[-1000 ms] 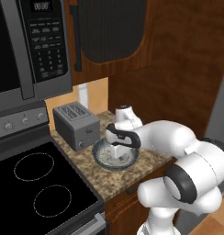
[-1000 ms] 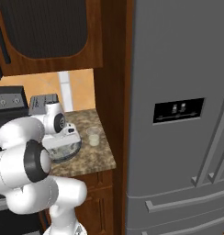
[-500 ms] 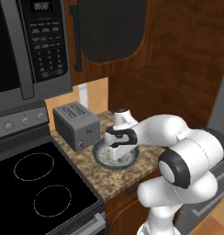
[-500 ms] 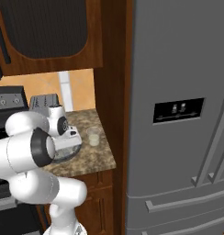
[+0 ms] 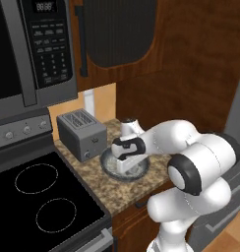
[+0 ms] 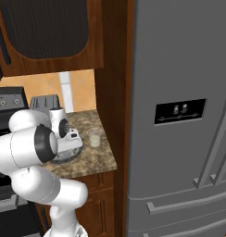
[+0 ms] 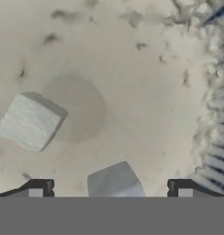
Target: Grab a lemon wedge from the fridge and one ice cube from the ice bowl, and put them in the glass of lemonade.
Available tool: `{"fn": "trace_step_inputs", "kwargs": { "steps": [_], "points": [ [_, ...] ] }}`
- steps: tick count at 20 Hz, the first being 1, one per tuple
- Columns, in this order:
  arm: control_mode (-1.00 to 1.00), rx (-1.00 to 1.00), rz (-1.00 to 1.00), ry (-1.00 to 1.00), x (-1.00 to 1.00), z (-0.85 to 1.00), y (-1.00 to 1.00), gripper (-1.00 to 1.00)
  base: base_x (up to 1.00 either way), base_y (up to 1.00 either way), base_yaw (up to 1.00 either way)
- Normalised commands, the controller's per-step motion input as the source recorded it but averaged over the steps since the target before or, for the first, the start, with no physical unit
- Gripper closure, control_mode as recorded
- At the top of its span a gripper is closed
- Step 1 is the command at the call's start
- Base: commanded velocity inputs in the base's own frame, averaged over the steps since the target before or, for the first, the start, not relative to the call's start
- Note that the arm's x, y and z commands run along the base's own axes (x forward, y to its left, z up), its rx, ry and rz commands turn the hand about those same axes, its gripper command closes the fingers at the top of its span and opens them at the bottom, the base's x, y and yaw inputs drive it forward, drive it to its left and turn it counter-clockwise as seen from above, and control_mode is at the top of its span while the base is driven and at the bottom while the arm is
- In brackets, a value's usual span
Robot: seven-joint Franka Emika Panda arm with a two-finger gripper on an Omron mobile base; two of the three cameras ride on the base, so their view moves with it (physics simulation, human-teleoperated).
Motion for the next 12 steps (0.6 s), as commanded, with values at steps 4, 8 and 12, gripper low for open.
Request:
{"fn": "trace_step_inputs", "kwargs": {
  "steps": [4,8,12],
  "points": [
    [-1.00,0.00,0.00,0.00,0.00,-0.21,0.00,1.00,0.00,0.00,0.00],
    [-1.00,0.00,0.00,0.00,-0.25,-0.26,-0.06,1.00,0.00,0.00,0.00],
    [-1.00,0.00,0.00,0.00,-0.18,-0.22,-0.05,1.00,0.00,0.00,0.00]
  ]
}}
